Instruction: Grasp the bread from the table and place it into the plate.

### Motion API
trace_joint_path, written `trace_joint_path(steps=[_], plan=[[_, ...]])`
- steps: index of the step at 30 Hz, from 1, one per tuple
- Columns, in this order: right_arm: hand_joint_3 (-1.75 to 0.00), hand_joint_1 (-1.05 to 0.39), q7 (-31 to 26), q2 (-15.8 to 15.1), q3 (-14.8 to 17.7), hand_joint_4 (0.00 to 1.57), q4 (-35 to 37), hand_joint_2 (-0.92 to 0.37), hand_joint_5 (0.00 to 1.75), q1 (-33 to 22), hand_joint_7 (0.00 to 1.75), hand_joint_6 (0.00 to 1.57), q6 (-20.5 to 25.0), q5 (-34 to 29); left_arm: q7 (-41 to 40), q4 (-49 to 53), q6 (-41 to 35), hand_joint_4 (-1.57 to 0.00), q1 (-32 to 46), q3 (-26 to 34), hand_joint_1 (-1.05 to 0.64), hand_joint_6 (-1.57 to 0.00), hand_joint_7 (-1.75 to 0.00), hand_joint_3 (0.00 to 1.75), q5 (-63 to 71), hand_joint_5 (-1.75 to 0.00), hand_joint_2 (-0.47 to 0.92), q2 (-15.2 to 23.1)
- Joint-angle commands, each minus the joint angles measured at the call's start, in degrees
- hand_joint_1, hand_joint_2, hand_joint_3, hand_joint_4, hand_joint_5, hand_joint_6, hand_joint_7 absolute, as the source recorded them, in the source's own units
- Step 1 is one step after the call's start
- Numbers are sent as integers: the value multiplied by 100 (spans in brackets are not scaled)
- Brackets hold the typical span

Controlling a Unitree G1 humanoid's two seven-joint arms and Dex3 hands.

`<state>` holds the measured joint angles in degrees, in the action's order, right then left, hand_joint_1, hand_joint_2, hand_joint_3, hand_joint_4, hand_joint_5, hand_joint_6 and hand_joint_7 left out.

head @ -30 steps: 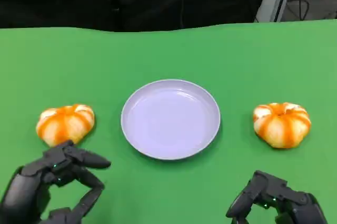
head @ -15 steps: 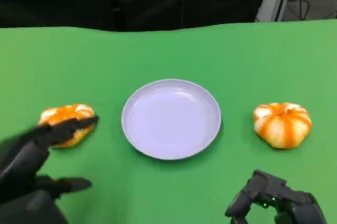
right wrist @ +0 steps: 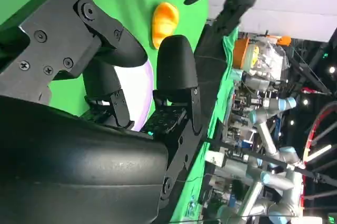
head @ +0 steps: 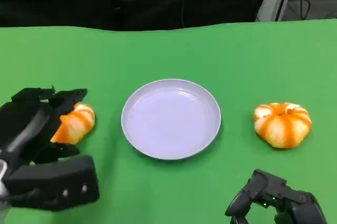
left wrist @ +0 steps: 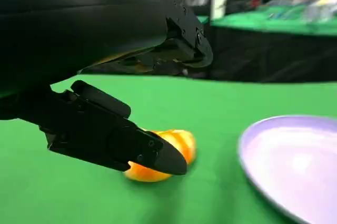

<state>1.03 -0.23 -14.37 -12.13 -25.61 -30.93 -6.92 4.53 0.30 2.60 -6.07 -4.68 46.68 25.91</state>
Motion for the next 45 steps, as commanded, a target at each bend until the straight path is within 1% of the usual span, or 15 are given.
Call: trace_joint_path(steps=[1, 10, 20, 22, 25, 27, 28, 29, 30, 31, 34, 37, 40, 42, 45], plan=[[-137, -6, -12, -38, 36, 73, -39, -30, 159, -55, 132, 79, 0, 17, -131, 1142, -339, -18, -828, -469, -50, -34, 0, 0, 299, -31, 87, -17], [-136, -7, -35, -23, 13, 73, -76, -30, 159, -84, 132, 79, 8, -10, -221, 3213, -570, -18, -2099, -1259, -54, -31, 0, 1, 256, -28, 90, -119], [-136, -6, -58, -8, -7, 74, -76, -30, 158, -99, 132, 80, -24, -22, -256, 5799, -486, -25, -3157, -1904, -51, -35, -1, 1, -91, -15, 92, -621], [-136, -6, -62, -10, -11, 74, -83, -30, 158, -109, 131, 80, -28, -37, -353, 6083, -290, -33, -3173, -1926, -47, -42, -3, 5, -228, -15, 92, -653], [-135, -8, -68, -15, -6, 73, -68, -30, 158, -109, 131, 80, -50, -54, -657, 6343, 203, -70, -3106, -1851, -34, -73, -7, 7, -518, -19, 92, -645], [-135, -8, -73, -13, -3, 73, -61, -30, 158, -106, 131, 80, -61, -66, -1051, 6431, 498, -79, -3075, -1910, -32, -79, -8, 8, -541, -21, 92, -607], [-135, -8, -83, -10, -1, 74, -63, -30, 158, -108, 131, 80, -64, -90, -1343, 6416, 679, -81, -3035, -1930, -24, -87, -62, 6, -534, -99, 92, -571], [-135, -8, -86, -9, 1, 74, -63, -30, 158, -109, 131, 80, -68, -102, -1635, 6390, 876, -78, -3003, -1961, -22, -84, -97, 5, -510, -136, 91, -526], [-135, -8, -89, -9, 2, 74, -63, -30, 158, -109, 131, 80, -70, -111, -1830, 6388, 1010, -76, -2990, -1989, -22, -77, -125, 3, -498, -155, 90, -496], [-135, -8, -89, -8, 3, 74, -64, -30, 158, -110, 131, 80, -70, -114, -1923, 6407, 1078, -75, -2996, -2012, -21, -71, -143, 2, -500, -166, 90, -483], [-136, -8, -80, -4, 8, 74, -48, -30, 158, -90, 131, 81, -45, -95, -2769, 6185, 1627, -83, -2954, -2010, -19, -63, -169, 10, -491, -174, 91, -361], [-137, -7, -71, -2, 8, 74, -21, -29, 158, -58, 131, 81, -32, -83, -3509, 5868, 1860, -90, -2980, -2017, -15, -65, -174, 16, -373, -175, 91, -258], [-139, -7, -63, -9, 11, 75, 2, -28, 158, -24, 131, 81, -48, -74, -3840, 5587, 1943, -90, -2996, -1974, -14, -65, -175, 99, -349, -175, 53, -187], [-139, -7, -79, -3, 16, 75, 42, -27, 158, -1, 131, 82, -81, -88, -3919, 5390, 1983, -91, -2996, -1944, -15, -66, -175, 114, -358, -175, 46, -140], [-139, -8, -91, 15, 9, 76, 82, -27, 159, 18, 131, 82, -95, -91, -3958, 5002, 1971, -92, -2963, -1897, -15, -69, -175, 123, -357, -175, 39, -93]])
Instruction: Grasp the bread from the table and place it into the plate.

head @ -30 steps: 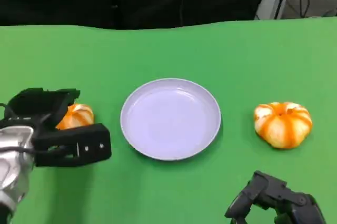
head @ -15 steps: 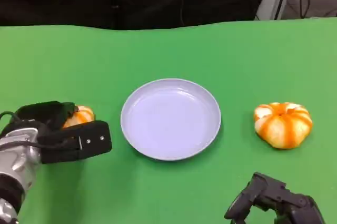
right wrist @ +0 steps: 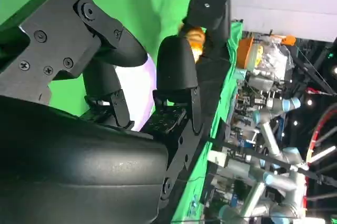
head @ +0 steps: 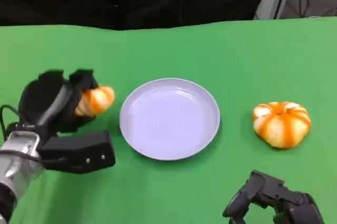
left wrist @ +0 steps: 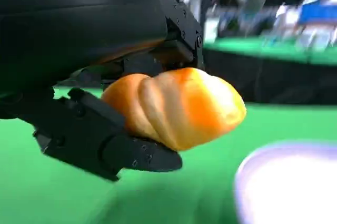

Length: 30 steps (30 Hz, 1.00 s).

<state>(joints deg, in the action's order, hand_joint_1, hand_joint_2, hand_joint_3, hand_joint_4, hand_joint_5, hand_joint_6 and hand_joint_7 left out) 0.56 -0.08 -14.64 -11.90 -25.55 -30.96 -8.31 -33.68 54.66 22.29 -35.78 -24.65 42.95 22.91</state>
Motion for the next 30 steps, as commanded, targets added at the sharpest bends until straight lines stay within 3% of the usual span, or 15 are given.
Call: trace_joint_path(steps=[1, 8, 16, 24, 30], plan=[[-139, -8, -46, 5, 34, 76, 66, -27, 159, 16, 131, 82, -94, 48, -135, -552, -15, -92, 23, 113, -15, -70, -175, 125, 17, -175, 37, 219], [-140, -8, -71, 26, 31, 75, 165, -26, 159, 49, 132, 82, -143, 2, -50, -1097, -70, -89, 91, 174, -17, -69, -175, 127, 35, -175, 35, 243], [-140, -8, -63, 10, 22, 76, 103, -26, 158, 16, 131, 82, -136, -3, 651, -2232, -34, -93, 192, 200, -15, -74, -175, 137, -216, -175, 31, -207], [-140, -8, -42, -4, 13, 76, 48, -25, 158, -18, 131, 82, -108, 7, 882, -2099, -191, -93, 41, -38, -16, -74, -175, 129, -27, -175, 34, -816], [-140, -8, -25, -3, 1, 76, 21, -25, 157, -31, 130, 82, -74, 32, 1042, -1710, -217, -91, -186, -203, -16, -73, -175, 126, 43, -175, 38, -1042]])
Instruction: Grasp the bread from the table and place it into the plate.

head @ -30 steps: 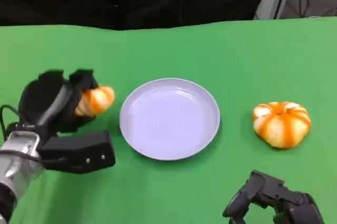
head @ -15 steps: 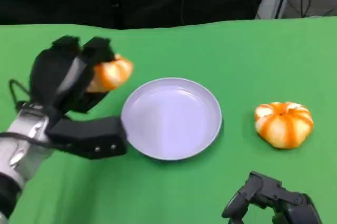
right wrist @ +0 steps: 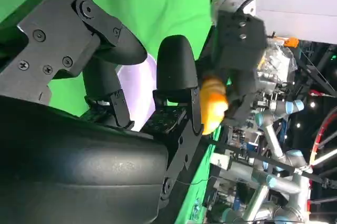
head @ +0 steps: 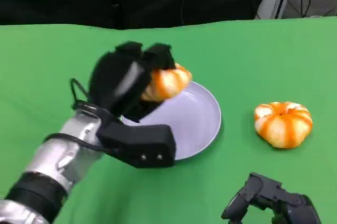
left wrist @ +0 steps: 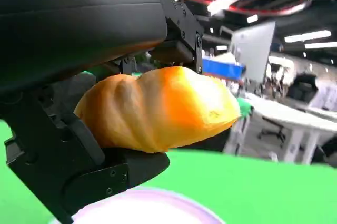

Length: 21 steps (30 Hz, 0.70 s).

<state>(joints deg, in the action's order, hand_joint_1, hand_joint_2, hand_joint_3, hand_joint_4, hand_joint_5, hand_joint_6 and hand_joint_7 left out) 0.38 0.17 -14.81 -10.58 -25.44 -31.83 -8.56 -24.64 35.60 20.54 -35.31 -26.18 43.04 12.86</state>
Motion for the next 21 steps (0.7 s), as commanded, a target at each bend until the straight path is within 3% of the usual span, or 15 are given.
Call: trace_joint_path(steps=[1, 6, 7, 9, 10, 11, 12, 13, 14, 16, 21], plan=[[-140, -8, -6, -27, 17, 76, -113, -25, 157, -43, 130, 82, 14, 57, 141, 212, -40, -91, -242, -54, -17, -73, -175, 126, 33, -175, 39, -42], [-140, -8, -29, -15, 8, 76, -118, -25, 157, -59, 130, 82, -27, 24, 360, 742, -188, -90, -390, -225, -17, -74, -167, 120, 35, -175, 41, -288], [-140, -7, -35, -9, -1, 76, -133, -25, 157, -69, 130, 82, -19, 13, 505, 834, -298, -89, -411, -243, -17, -77, -157, 116, 6, -175, 42, -348], [-140, -7, -47, -5, -8, 77, -144, -26, 157, -75, 130, 82, -20, -17, 893, 872, -508, -81, -439, -270, -21, -84, -113, 98, -37, -170, 51, -386], [-140, -7, -53, -7, -6, 77, -141, -26, 157, -73, 130, 83, -31, -34, 1110, 858, -610, -72, -451, -289, -26, -72, -68, 65, -50, -119, 66, -389], [-141, -7, -57, -9, -3, 77, -139, -26, 157, -76, 130, 83, -33, -48, 1410, 846, -755, -74, -488, -359, -28, -73, -42, 43, -6, -94, 77, -377], [-141, -7, -57, -13, -3, 77, -139, -26, 156, -78, 130, 83, -31, -53, 1717, 819, -963, -49, -535, -455, -41, -50, -17, 29, 85, -59, 86, -371], [-141, -7, -57, -14, -5, 77, -135, -26, 156, -80, 129, 83, -32, -50, 1972, 786, -1175, -34, -572, -531, -49, -37, -9, 27, 156, -43, 89, -384], [-141, -7, -59, -15, -7, 77, -132, -26, 156, -80, 129, 83, -33, -48, 2150, 746, -1333, -18, -590, -579, -61, -24, -4, 28, 202, -29, 91, -395], [-142, -6, -59, -19, -7, 77, -124, -25, 156, -77, 129, 83, -39, -26, 2483, 691, -1598, -6, -625, -642, -76, -11, -1, 35, 224, -13, 92, -447], [-141, -6, -39, -34, -1, 77, -78, -25, 157, -47, 129, 83, -83, 34, 2831, 599, -1837, 0, -644, -684, -95, 0, 0, 49, 171, 0, 92, -477]])
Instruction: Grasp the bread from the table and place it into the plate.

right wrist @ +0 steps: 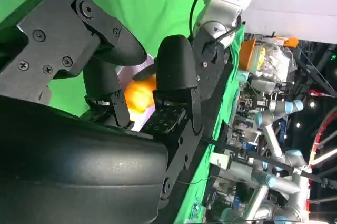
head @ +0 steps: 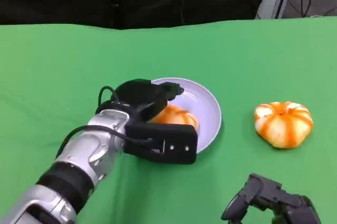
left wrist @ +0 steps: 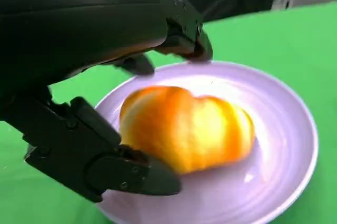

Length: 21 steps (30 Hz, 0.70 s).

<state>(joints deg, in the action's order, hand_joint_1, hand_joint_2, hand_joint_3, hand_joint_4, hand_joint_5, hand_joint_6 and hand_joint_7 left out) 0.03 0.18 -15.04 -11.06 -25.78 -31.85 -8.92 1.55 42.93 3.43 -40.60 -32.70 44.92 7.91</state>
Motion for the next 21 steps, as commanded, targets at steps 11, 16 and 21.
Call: trace_joint_path(steps=[11, 16, 21], plan=[[-140, -6, -32, -25, 37, 77, 10, -26, 156, 28, 130, 83, -78, 39, 551, -886, -110, 0, 184, 228, -105, 0, 0, 59, -385, 0, 92, 284], [-141, -5, 3, -31, 41, 77, 13, -25, 157, 52, 130, 83, -31, 107, 1026, -2055, 20, 0, 781, 784, -100, 0, 0, 58, -1110, 0, 92, 685], [-141, -4, 14, -31, 35, 77, 20, -26, 157, 56, 130, 83, -27, 127, 1324, -2572, -18, 0, 1100, 1045, -96, 0, 0, 55, -1495, 0, 92, 823]])
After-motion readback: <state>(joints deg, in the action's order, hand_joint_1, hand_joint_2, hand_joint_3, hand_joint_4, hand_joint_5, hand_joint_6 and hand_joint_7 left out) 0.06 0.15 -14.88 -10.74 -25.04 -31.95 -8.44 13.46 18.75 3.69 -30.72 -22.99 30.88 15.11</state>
